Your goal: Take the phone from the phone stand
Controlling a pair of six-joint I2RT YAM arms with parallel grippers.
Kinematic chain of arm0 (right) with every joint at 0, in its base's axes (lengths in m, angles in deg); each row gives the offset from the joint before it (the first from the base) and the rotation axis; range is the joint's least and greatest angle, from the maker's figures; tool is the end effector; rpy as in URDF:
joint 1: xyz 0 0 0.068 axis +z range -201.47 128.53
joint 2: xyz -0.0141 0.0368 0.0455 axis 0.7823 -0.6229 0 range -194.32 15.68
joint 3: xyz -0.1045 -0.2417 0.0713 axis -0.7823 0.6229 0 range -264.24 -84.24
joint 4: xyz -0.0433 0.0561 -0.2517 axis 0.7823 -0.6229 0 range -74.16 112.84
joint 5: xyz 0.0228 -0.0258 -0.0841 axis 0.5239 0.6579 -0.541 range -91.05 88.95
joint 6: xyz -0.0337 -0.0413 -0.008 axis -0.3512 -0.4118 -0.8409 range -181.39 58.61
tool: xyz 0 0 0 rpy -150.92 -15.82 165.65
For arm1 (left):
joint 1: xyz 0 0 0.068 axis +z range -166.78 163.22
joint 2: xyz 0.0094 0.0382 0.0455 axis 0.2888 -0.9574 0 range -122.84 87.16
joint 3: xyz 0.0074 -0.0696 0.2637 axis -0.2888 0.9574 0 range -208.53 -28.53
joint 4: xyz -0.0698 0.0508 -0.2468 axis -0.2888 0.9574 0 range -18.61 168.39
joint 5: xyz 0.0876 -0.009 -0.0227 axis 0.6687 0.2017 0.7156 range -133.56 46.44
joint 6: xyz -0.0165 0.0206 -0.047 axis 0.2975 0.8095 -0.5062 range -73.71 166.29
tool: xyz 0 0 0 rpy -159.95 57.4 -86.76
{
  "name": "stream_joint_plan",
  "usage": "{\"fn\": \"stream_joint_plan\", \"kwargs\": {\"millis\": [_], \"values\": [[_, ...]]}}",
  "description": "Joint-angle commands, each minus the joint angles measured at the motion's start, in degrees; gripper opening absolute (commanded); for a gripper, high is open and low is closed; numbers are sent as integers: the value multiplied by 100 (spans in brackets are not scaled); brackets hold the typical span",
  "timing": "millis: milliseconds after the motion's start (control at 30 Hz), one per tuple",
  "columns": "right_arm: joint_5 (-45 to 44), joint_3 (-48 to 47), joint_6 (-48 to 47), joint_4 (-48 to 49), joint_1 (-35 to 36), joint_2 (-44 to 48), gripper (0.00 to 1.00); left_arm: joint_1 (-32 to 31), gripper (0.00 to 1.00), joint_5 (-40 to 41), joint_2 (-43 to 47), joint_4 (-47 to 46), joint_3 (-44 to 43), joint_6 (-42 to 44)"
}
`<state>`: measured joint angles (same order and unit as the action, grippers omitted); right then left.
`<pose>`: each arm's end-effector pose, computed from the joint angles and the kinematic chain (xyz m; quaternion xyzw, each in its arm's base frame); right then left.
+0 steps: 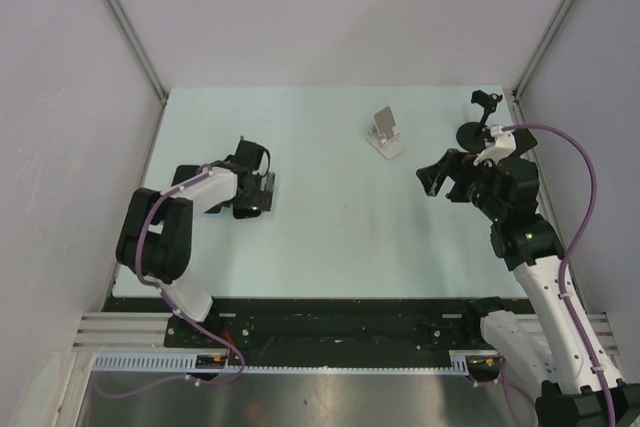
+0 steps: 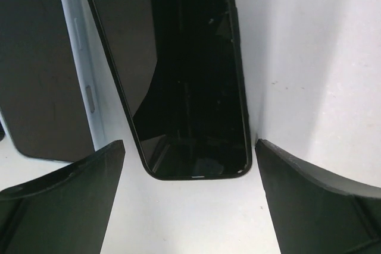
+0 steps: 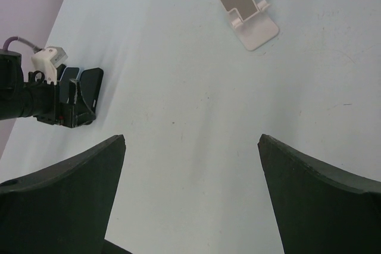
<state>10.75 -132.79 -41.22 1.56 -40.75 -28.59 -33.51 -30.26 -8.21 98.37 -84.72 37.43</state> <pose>0.1704 0.0397 0.3441 0.0049 0.8019 0.2372 0.5483 0.3055 -0.0833 0.1687 0.0428 0.9712 0.0650 0.2251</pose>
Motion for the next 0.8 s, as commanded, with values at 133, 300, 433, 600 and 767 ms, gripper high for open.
{"fn": "stream_joint_plan", "kwargs": {"millis": [133, 300, 433, 600, 767], "values": [[-89, 48, -135, 36, 27, 112, 100, -23, 95, 726, -315, 193, -463, 201], [-133, 57, -162, 18, 27, 147, 100, 196, 92, 727, -245, 229, -508, 148], [-142, 57, -153, 10, 18, 138, 100, 311, 91, 692, -166, 229, -472, 130], [-116, 57, -144, 27, 27, 129, 100, 346, 91, 490, -78, 237, -499, 86], [-124, 57, -144, 27, 27, 138, 100, 285, 92, -2, 19, 211, -692, -45]]}}
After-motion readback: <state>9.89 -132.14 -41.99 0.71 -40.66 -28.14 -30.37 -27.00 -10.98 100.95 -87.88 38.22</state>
